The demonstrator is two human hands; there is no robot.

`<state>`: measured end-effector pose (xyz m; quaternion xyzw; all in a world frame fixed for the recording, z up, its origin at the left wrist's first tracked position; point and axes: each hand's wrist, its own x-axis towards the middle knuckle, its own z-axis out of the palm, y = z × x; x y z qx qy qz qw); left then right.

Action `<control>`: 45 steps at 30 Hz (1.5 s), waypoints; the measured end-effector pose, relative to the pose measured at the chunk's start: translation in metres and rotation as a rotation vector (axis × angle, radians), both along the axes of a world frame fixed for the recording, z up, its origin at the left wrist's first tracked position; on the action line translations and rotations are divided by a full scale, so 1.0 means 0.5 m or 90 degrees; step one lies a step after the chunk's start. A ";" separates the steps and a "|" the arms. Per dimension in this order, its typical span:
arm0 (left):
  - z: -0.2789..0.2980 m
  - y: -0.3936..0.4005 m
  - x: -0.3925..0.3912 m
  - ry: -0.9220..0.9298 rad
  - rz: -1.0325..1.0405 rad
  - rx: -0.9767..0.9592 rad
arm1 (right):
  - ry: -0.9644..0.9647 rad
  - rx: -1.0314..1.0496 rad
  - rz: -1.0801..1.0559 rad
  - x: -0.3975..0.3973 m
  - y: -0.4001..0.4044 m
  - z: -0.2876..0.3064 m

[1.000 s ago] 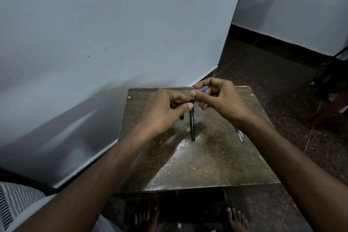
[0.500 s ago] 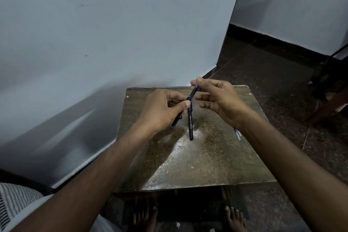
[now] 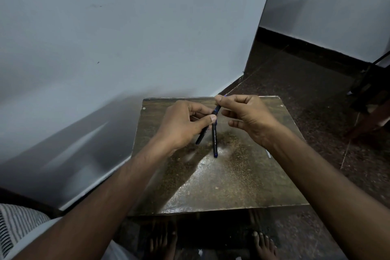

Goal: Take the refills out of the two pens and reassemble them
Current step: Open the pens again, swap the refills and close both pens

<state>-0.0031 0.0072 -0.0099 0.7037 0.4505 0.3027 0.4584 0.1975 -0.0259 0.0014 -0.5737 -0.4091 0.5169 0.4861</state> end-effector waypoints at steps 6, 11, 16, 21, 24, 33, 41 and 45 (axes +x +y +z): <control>-0.005 -0.001 0.004 -0.011 0.009 -0.010 | 0.034 -0.010 0.010 -0.003 -0.005 0.010; -0.002 0.001 0.001 -0.021 0.007 -0.028 | 0.071 -0.040 -0.040 -0.008 -0.005 0.001; -0.004 -0.001 0.007 -0.023 0.006 -0.027 | 0.076 -0.037 -0.013 0.003 -0.002 -0.003; -0.006 0.002 0.003 -0.023 -0.003 -0.036 | 0.056 -0.014 -0.005 0.003 0.001 -0.006; -0.007 -0.001 0.004 -0.023 -0.014 -0.032 | 0.040 -0.003 -0.025 0.003 0.006 -0.017; 0.001 0.013 -0.009 -0.078 -0.099 -0.116 | 0.030 0.063 0.048 -0.006 0.015 -0.009; 0.000 0.016 -0.016 -0.068 -0.050 -0.088 | 0.013 0.077 0.000 -0.030 0.046 -0.016; -0.002 0.009 -0.011 -0.059 0.004 -0.059 | -0.002 0.084 -0.061 -0.052 0.055 -0.014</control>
